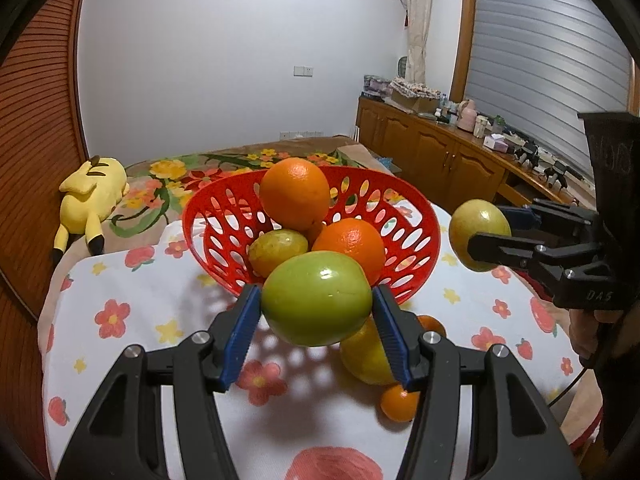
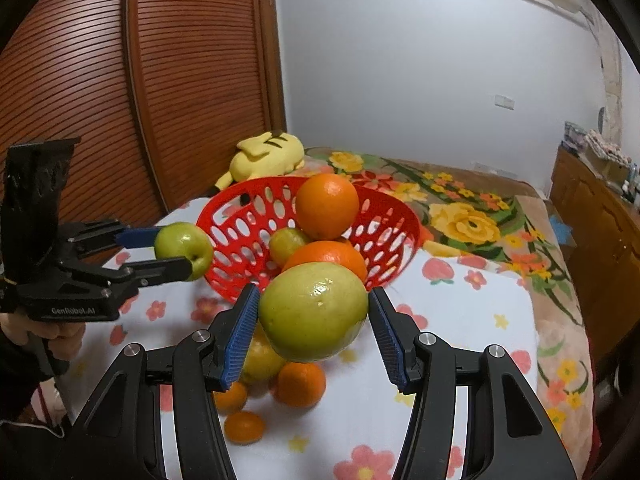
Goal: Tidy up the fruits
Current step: 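Lift the green fruit and yellow pomelo and carry both over the red basket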
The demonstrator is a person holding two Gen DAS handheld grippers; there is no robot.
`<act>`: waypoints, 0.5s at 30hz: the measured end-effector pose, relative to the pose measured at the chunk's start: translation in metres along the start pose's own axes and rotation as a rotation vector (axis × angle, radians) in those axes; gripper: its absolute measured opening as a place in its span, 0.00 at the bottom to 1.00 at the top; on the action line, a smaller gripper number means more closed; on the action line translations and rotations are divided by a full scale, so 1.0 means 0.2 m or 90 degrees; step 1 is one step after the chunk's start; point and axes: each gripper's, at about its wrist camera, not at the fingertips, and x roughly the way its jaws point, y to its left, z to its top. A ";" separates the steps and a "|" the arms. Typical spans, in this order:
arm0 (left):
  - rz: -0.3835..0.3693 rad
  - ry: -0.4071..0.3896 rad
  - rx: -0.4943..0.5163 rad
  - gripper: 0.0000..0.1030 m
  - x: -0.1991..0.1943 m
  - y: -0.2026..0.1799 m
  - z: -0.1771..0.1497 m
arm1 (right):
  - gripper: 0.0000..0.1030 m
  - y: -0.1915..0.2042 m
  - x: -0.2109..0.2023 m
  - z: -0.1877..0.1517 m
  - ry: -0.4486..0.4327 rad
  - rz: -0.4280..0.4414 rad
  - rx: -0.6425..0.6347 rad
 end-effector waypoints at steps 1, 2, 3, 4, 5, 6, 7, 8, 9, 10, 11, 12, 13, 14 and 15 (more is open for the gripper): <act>0.000 -0.001 0.004 0.55 0.01 0.00 0.01 | 0.55 0.00 0.01 0.01 0.002 0.002 -0.003; 0.000 -0.001 0.005 0.55 0.01 -0.01 0.01 | 0.55 0.00 0.03 0.02 0.003 0.004 -0.005; -0.001 -0.001 0.005 0.55 0.02 0.00 0.02 | 0.55 0.00 0.04 0.02 0.003 0.005 -0.006; -0.002 0.000 0.007 0.55 0.03 0.00 0.02 | 0.55 -0.01 0.05 0.03 0.004 0.007 -0.006; -0.003 0.000 0.009 0.55 0.04 0.00 0.03 | 0.55 -0.01 0.06 0.03 0.005 0.008 -0.005; -0.004 0.001 0.010 0.55 0.05 0.00 0.03 | 0.55 -0.02 0.07 0.03 0.006 0.009 -0.005; -0.006 0.002 0.011 0.55 0.06 0.00 0.03 | 0.55 -0.02 0.08 0.04 0.007 0.010 -0.005; -0.007 0.003 0.011 0.55 0.07 0.00 0.04 | 0.55 -0.03 0.09 0.04 0.007 0.010 -0.005; -0.008 0.004 0.011 0.55 0.07 0.00 0.04 | 0.55 -0.03 0.10 0.04 0.008 0.011 -0.005; -0.009 0.005 0.010 0.55 0.08 0.00 0.04 | 0.55 -0.03 0.11 0.04 0.009 0.011 -0.005; -0.010 0.007 0.011 0.55 0.09 0.00 0.05 | 0.55 -0.04 0.12 0.05 0.010 0.010 -0.005; -0.011 0.008 0.011 0.55 0.09 0.00 0.05 | 0.55 -0.04 0.12 0.04 0.011 0.011 -0.004; -0.011 0.009 0.011 0.55 0.10 0.00 0.05 | 0.55 -0.05 0.13 0.05 0.013 0.011 -0.004; -0.012 0.009 0.010 0.55 0.10 0.00 0.05 | 0.55 -0.06 0.14 0.05 0.014 0.010 -0.004; -0.009 0.008 0.011 0.55 0.10 0.00 0.05 | 0.55 -0.06 0.14 0.05 0.015 0.010 -0.005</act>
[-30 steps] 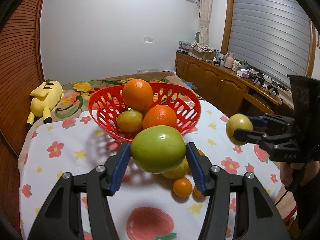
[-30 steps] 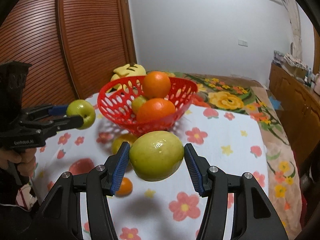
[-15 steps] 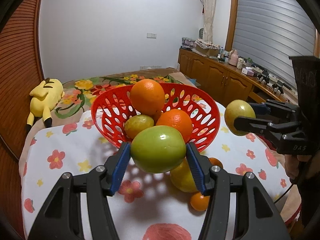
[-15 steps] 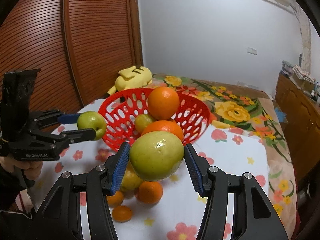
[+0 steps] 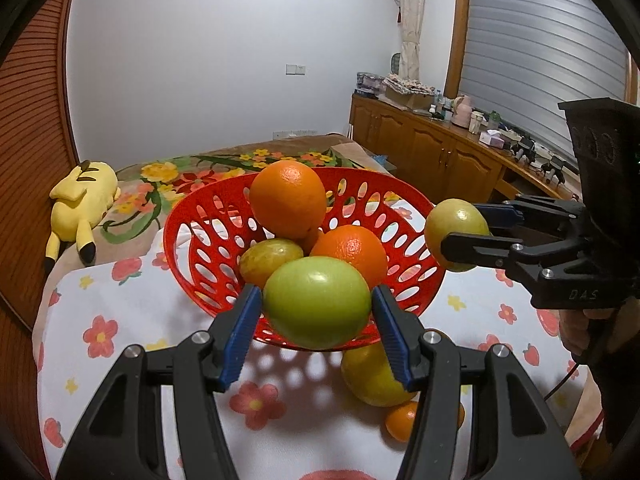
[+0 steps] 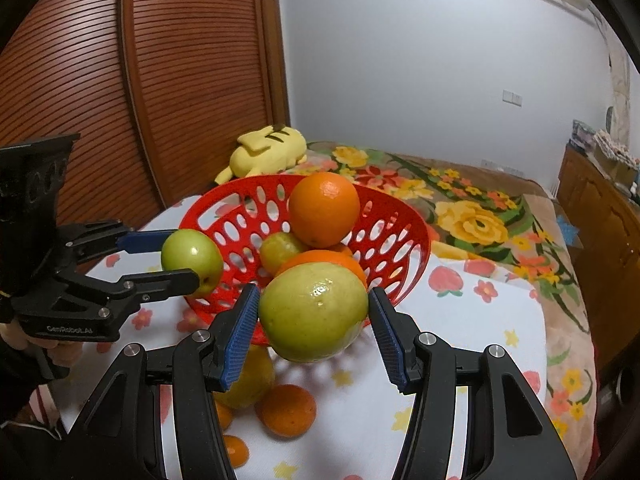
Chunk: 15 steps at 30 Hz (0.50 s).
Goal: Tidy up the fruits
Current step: 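Lift the green fruit and yellow pomelo and carry both over the red basket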
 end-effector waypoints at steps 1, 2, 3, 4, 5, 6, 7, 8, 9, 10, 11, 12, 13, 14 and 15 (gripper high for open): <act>0.001 -0.001 0.000 0.55 0.00 0.00 0.00 | 0.55 0.00 0.00 0.00 0.001 0.000 -0.001; 0.000 -0.001 -0.002 0.55 0.01 0.01 0.00 | 0.55 -0.01 0.01 0.00 0.002 -0.001 -0.002; 0.000 0.000 -0.005 0.57 0.01 0.01 0.00 | 0.55 -0.01 0.01 0.01 0.003 -0.002 -0.003; 0.000 0.002 -0.008 0.57 0.02 0.02 0.00 | 0.55 -0.01 0.02 0.01 0.003 -0.002 -0.003; -0.001 0.004 -0.009 0.57 0.02 0.03 0.00 | 0.55 -0.01 0.02 0.01 0.003 -0.002 -0.003; 0.001 0.005 -0.009 0.57 0.02 0.03 0.00 | 0.55 -0.01 0.02 0.01 0.004 -0.002 -0.003; 0.004 0.006 -0.009 0.57 0.03 0.03 0.00 | 0.55 -0.01 0.02 0.01 0.004 -0.004 -0.003; 0.006 0.007 -0.011 0.58 0.03 0.04 0.00 | 0.55 -0.02 0.03 0.01 0.005 -0.004 -0.004; 0.005 0.007 -0.013 0.58 0.03 0.04 -0.01 | 0.55 -0.02 0.04 0.02 0.006 -0.005 -0.005; 0.005 0.006 -0.016 0.58 0.02 0.05 -0.01 | 0.55 -0.03 0.04 0.02 0.006 -0.006 -0.005; 0.005 0.006 -0.018 0.58 0.02 0.05 -0.01 | 0.55 -0.03 0.05 0.02 0.008 -0.007 -0.007; 0.006 0.005 -0.018 0.59 0.02 0.06 -0.01 | 0.55 -0.03 0.06 0.03 0.010 -0.008 -0.009; 0.008 0.004 -0.019 0.59 0.01 0.06 -0.01 | 0.55 -0.04 0.07 0.04 0.012 -0.011 -0.011; 0.008 0.002 -0.020 0.59 0.01 0.07 -0.01 | 0.55 -0.04 0.08 0.04 0.014 -0.012 -0.013; 0.008 0.001 -0.021 0.60 0.01 0.07 0.00 | 0.55 -0.04 0.09 0.05 0.016 -0.014 -0.015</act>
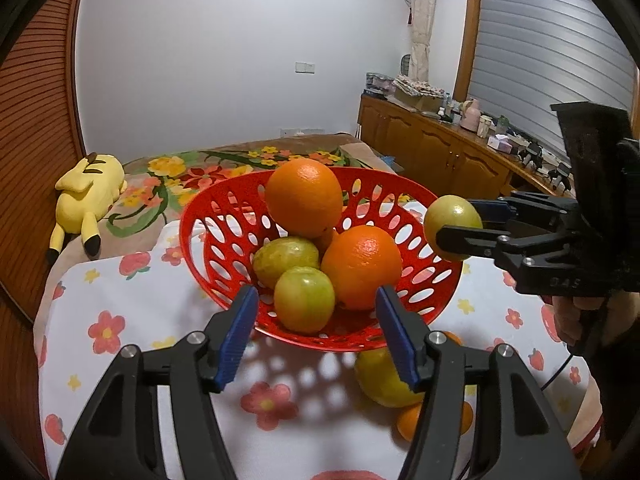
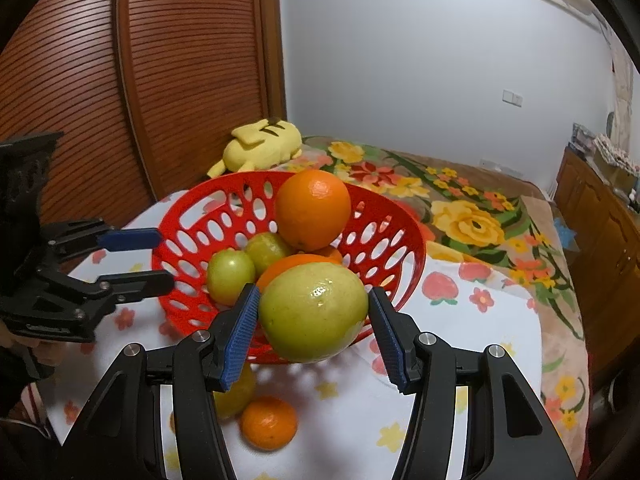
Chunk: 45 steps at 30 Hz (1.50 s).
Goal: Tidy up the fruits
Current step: 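Lift the green fruit and yellow pomelo and carry both over the red basket, then open the left tool and right tool to drop both fruits into the basket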
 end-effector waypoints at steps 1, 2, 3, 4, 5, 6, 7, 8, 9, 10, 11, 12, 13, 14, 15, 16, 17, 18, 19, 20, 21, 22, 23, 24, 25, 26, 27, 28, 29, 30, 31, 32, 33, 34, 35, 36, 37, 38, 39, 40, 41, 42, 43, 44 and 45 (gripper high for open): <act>0.000 -0.001 -0.002 0.60 0.00 0.01 0.00 | 0.55 0.00 0.01 0.01 0.002 -0.002 -0.003; 0.001 -0.003 -0.004 0.60 -0.01 0.02 0.00 | 0.55 -0.01 0.02 0.01 0.004 -0.004 -0.005; 0.001 -0.003 -0.005 0.60 -0.01 0.02 0.00 | 0.55 -0.01 0.04 0.02 0.005 -0.007 -0.007; 0.002 -0.002 -0.005 0.60 -0.01 0.03 0.01 | 0.55 -0.02 0.06 0.03 0.008 -0.010 -0.009; 0.003 -0.002 -0.005 0.60 0.00 0.03 0.01 | 0.55 -0.03 0.07 0.04 0.010 -0.012 -0.009; 0.004 -0.002 -0.005 0.60 0.00 0.03 0.01 | 0.55 -0.04 0.09 0.05 0.014 -0.013 -0.009; 0.005 -0.002 -0.006 0.60 0.00 0.04 0.01 | 0.55 -0.06 0.11 0.06 0.019 -0.015 -0.009; 0.006 -0.003 -0.007 0.60 -0.01 0.05 0.01 | 0.55 -0.06 0.13 0.08 0.022 -0.017 -0.010; 0.007 -0.004 -0.008 0.61 -0.01 0.06 0.01 | 0.55 -0.07 0.15 0.09 0.027 -0.021 -0.012; 0.009 -0.004 -0.010 0.61 -0.01 0.06 0.01 | 0.55 -0.07 0.16 0.09 0.031 -0.024 -0.016; 0.011 -0.005 -0.011 0.61 0.00 0.07 0.02 | 0.55 -0.08 0.18 0.10 0.034 -0.028 -0.018; 0.013 -0.005 -0.013 0.61 0.00 0.08 0.02 | 0.55 -0.09 0.20 0.11 0.036 -0.030 -0.019; 0.014 -0.005 -0.016 0.61 0.00 0.09 0.02 | 0.55 -0.10 0.21 0.12 0.039 -0.031 -0.021; 0.014 -0.004 -0.018 0.61 0.00 0.10 0.03 | 0.55 -0.11 0.23 0.13 0.041 -0.032 -0.021; 0.015 -0.004 -0.020 0.61 0.00 0.11 0.03 | 0.55 -0.11 0.24 0.14 0.043 -0.032 -0.020; 0.016 -0.005 -0.023 0.61 0.00 0.12 0.03 | 0.55 -0.12 0.25 0.15 0.045 -0.033 -0.019; 0.017 -0.005 -0.024 0.61 0.01 0.13 0.03 | 0.55 -0.13 0.27 0.15 0.048 -0.033 -0.018; 0.019 -0.005 -0.025 0.61 0.01 0.13 0.03 | 0.55 -0.13 0.28 0.15 0.050 -0.033 -0.017; 0.020 -0.005 -0.026 0.61 0.01 0.14 0.03 | 0.55 -0.14 0.30 0.16 0.052 -0.032 -0.016; 0.021 -0.004 -0.027 0.61 0.01 0.14 0.02 | 0.55 -0.14 0.31 0.16 0.054 -0.032 -0.014; 0.021 -0.005 -0.028 0.61 0.01 0.14 0.02 | 0.55 -0.14 0.32 0.16 0.056 -0.031 -0.014; 0.022 -0.004 -0.029 0.61 0.01 0.15 0.02 | 0.55 -0.14 0.33 0.16 0.057 -0.031 -0.013; 0.023 -0.004 -0.029 0.61 0.01 0.15 0.02 | 0.55 -0.14 0.34 0.16 0.058 -0.030 -0.012; 0.023 -0.005 -0.030 0.61 0.00 0.15 0.02 | 0.55 -0.13 0.34 0.16 0.060 -0.029 -0.011; 0.024 -0.005 -0.030 0.61 0.00 0.15 0.01 | 0.55 -0.13 0.34 0.16 0.058 -0.029 -0.009; 0.025 -0.005 -0.031 0.61 0.00 0.15 0.01 | 0.56 -0.13 0.33 0.17 0.053 -0.029 -0.004; 0.027 -0.006 -0.031 0.61 -0.01 0.15 0.01 | 0.56 -0.14 0.33 0.17 0.053 -0.027 -0.001; 0.029 -0.005 -0.030 0.61 -0.01 0.15 0.01 | 0.57 -0.14 0.32 0.17 0.053 -0.024 0.003; 0.030 -0.006 -0.029 0.61 -0.02 0.15 0.00 | 0.57 -0.14 0.32 0.18 0.054 -0.025 0.003; 0.030 -0.007 -0.029 0.61 -0.03 0.15 0.00 | 0.57 -0.14 0.31 0.18 0.054 -0.029 -0.001; 0.029 -0.008 -0.030 0.61 -0.04 0.14 0.00 | 0.57 -0.14 0.30 0.18 0.052 -0.031 -0.003; 0.028 -0.008 -0.030 0.61 -0.04 0.14 0.00 | 0.57 -0.14 0.28 0.19 0.049 -0.032 -0.002; 0.027 -0.010 -0.029 0.61 -0.05 0.14 0.00 | 0.57 -0.14 0.27 0.19 0.046 -0.032 0.000; 0.026 -0.011 -0.028 0.61 -0.06 0.13 0.00 | 0.58 -0.14 0.24 0.20 0.041 -0.034 0.000; 0.026 -0.013 -0.026 0.61 -0.08 0.13 0.00 | 0.58 -0.13 0.23 0.20 0.038 -0.036 -0.001; 0.025 -0.014 -0.025 0.61 -0.09 0.12 -0.01 | 0.58 -0.13 0.21 0.20 0.034 -0.038 -0.002; 0.024 -0.016 -0.023 0.61 -0.10 0.11 -0.01 | 0.58 -0.12 0.19 0.20 0.030 -0.037 -0.003; 0.023 -0.017 -0.022 0.62 -0.11 0.10 -0.02 | 0.58 -0.10 0.17 0.20 0.027 -0.037 -0.004; 0.022 -0.018 -0.021 0.62 -0.12 0.10 -0.02 | 0.58 -0.09 0.15 0.20 0.024 -0.038 -0.005; 0.021 -0.018 -0.020 0.62 -0.13 0.09 -0.03 | 0.59 -0.08 0.13 0.20 0.020 -0.038 -0.006; 0.021 -0.018 -0.020 0.62 -0.13 0.09 -0.03 | 0.59 -0.07 0.10 0.19 0.017 -0.038 -0.006; 0.020 -0.018 -0.020 0.62 -0.14 0.09 -0.04 | 0.59 -0.05 0.07 0.18 0.013 -0.038 -0.005; 0.019 -0.018 -0.019 0.62 -0.15 0.08 -0.05 | 0.61 -0.04 0.05 0.17 0.009 -0.037 -0.004; 0.018 -0.016 -0.019 0.62 -0.15 0.07 -0.06 | 0.61 -0.03 0.03 0.15 0.005 -0.035 -0.001; 0.017 -0.015 -0.018 0.62 -0.15 0.06 -0.06 | 0.61 -0.02 0.00 0.13 0.002 -0.032 0.003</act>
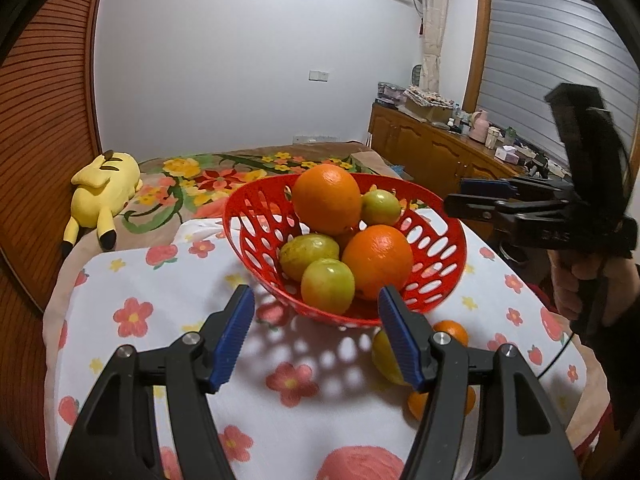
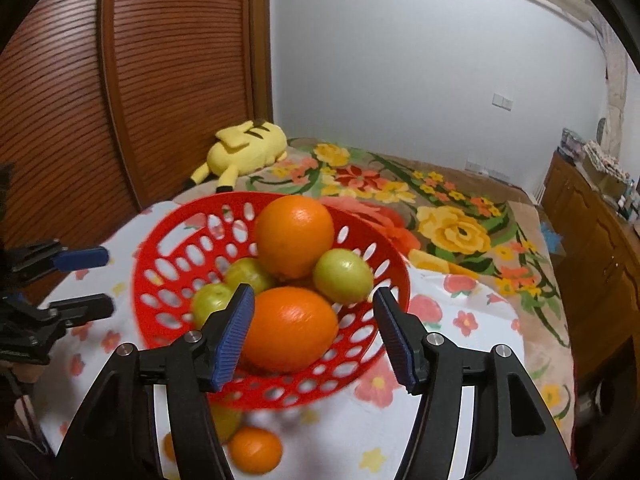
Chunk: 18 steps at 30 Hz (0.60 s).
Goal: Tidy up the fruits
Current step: 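Open the left tool and right tool to drop both fruits into the basket, then move both tools back toward the remaining tangerines on the table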
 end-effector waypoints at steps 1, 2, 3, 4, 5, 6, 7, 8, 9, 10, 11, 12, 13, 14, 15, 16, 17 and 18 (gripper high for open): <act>-0.001 0.001 0.002 0.63 0.00 -0.01 -0.01 | 0.62 0.01 -0.03 -0.02 -0.004 0.003 0.004; -0.001 0.002 0.005 0.63 -0.01 -0.02 -0.02 | 0.62 0.02 -0.05 -0.03 -0.006 0.004 0.007; -0.001 0.003 0.006 0.63 -0.02 -0.02 -0.03 | 0.62 0.03 -0.08 -0.05 -0.009 0.005 0.011; -0.003 0.005 0.006 0.63 -0.02 -0.03 -0.04 | 0.63 0.04 -0.10 -0.07 -0.012 0.004 0.015; -0.004 0.007 0.006 0.63 -0.03 -0.04 -0.05 | 0.64 0.05 -0.13 -0.10 -0.015 0.003 0.022; -0.006 0.009 0.006 0.64 -0.03 -0.05 -0.06 | 0.65 0.05 -0.15 -0.11 -0.017 0.002 0.027; -0.009 0.012 0.007 0.64 -0.04 -0.06 -0.07 | 0.65 0.06 -0.17 -0.14 -0.019 0.001 0.034; -0.011 0.013 0.008 0.64 -0.04 -0.07 -0.08 | 0.66 0.07 -0.19 -0.17 -0.020 0.001 0.039; -0.012 0.016 0.009 0.64 -0.05 -0.08 -0.09 | 0.67 0.08 -0.20 -0.19 -0.021 0.001 0.044; -0.013 0.019 0.010 0.64 -0.05 -0.09 -0.10 | 0.68 0.09 -0.22 -0.22 -0.021 0.002 0.048; -0.015 0.022 0.012 0.64 -0.06 -0.10 -0.12 | 0.68 0.10 -0.23 -0.25 -0.021 0.003 0.054; -0.017 0.025 0.014 0.65 -0.06 -0.11 -0.13 | 0.69 0.11 -0.24 -0.28 -0.021 0.004 0.057; -0.019 0.027 0.015 0.65 -0.07 -0.11 -0.14 | 0.69 0.12 -0.25 -0.30 -0.022 0.004 0.062; -0.020 0.028 0.018 0.65 -0.07 -0.12 -0.16 | 0.70 0.13 -0.27 -0.34 -0.022 0.006 0.071; -0.019 0.028 0.019 0.65 -0.08 -0.13 -0.17 | 0.71 0.14 -0.28 -0.36 -0.022 0.008 0.076; -0.018 0.029 0.020 0.65 -0.08 -0.13 -0.18 | 0.71 0.15 -0.28 -0.38 -0.021 0.011 0.081; -0.018 0.034 0.021 0.65 -0.08 -0.14 -0.19 | 0.71 0.16 -0.28 -0.40 -0.018 0.011 0.083; -0.020 0.036 0.022 0.65 -0.09 -0.15 -0.20 | 0.72 0.18 -0.29 -0.43 -0.017 0.009 0.083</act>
